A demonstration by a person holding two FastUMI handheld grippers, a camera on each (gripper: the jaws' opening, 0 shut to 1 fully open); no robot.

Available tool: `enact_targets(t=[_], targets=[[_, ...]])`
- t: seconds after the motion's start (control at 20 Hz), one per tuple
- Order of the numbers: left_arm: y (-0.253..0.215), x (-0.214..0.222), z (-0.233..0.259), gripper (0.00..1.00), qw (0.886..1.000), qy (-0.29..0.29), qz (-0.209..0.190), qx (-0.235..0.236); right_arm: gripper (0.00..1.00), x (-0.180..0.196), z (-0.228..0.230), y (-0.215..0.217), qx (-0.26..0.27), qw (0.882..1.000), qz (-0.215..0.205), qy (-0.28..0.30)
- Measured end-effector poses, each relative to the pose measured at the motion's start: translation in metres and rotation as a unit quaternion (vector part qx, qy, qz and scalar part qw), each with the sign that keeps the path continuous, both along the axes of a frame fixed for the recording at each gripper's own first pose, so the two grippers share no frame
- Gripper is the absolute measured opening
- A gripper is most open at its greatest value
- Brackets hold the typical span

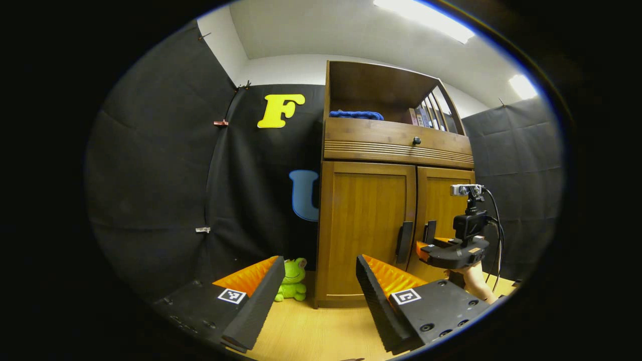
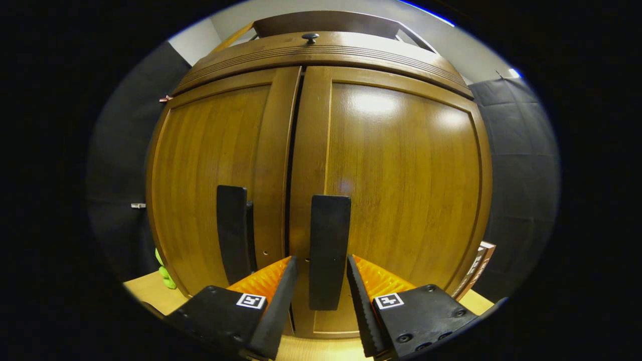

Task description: Open the right door of the double-door shoe cabinet with the right hand, and open the left door with the left hand.

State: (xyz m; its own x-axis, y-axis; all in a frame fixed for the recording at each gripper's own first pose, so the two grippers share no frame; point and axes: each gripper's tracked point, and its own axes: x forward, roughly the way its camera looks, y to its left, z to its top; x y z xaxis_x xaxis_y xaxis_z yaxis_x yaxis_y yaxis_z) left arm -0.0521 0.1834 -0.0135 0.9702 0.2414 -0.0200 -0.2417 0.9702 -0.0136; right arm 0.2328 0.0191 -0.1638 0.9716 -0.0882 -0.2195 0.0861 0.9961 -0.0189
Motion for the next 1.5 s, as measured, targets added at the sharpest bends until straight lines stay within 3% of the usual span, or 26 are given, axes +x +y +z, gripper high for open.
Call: enact_targets(t=[0.1, 0.15, 0.25, 0.3, 0.35, 0.4, 0.7, 1.05, 1.1, 1.5], targets=[[0.0, 0.0, -0.002, 0.9, 1.0, 0.002, 0.003, 0.003, 0.42, 0.008, -0.003, -0.001, -0.003, 1.0, 0.001, -0.005], [0.0, 0.0, -0.002, 0.9, 1.0, 0.004, 0.005, 0.004, 0.42, 0.008, -0.005, 0.0, -0.011, 1.0, 0.01, -0.008], [-0.001, 0.001, -0.003, 0.89, 1.0, 0.007, 0.007, 0.004, 0.2, 0.003, -0.003, 0.0, -0.011, 1.0, 0.021, -0.008], [-0.003, 0.001, -0.004, 0.9, 1.0, 0.009, 0.006, 0.003, 0.24, 0.0, -0.002, 0.0, -0.009, 1.0, 0.025, -0.006], [-0.004, 0.001, -0.004, 0.87, 1.0, 0.011, 0.006, 0.003, 0.24, -0.003, 0.0, 0.001, -0.01, 0.999, 0.03, -0.006], [-0.006, 0.001, -0.005, 0.9, 1.0, 0.013, 0.005, 0.003, 0.2, -0.008, 0.002, 0.001, -0.008, 0.999, 0.033, -0.005], [-0.034, -0.006, -0.004, 0.87, 1.0, 0.014, -0.012, 0.001, 0.24, -0.045, 0.006, -0.005, -0.002, 0.998, 0.061, 0.002], [-0.08, -0.01, 0.008, 0.9, 0.998, -0.005, -0.056, 0.0, 0.24, -0.088, 0.023, -0.021, 0.001, 0.997, 0.078, -0.004], [-0.086, -0.01, 0.008, 0.86, 0.998, -0.005, -0.061, 0.0, 0.24, -0.097, 0.024, -0.025, 0.001, 0.997, 0.08, -0.006], [-0.146, 0.004, 0.0, 0.89, 0.991, -0.007, -0.131, 0.001, 0.24, -0.155, 0.039, -0.064, -0.008, 0.997, 0.07, -0.014]])
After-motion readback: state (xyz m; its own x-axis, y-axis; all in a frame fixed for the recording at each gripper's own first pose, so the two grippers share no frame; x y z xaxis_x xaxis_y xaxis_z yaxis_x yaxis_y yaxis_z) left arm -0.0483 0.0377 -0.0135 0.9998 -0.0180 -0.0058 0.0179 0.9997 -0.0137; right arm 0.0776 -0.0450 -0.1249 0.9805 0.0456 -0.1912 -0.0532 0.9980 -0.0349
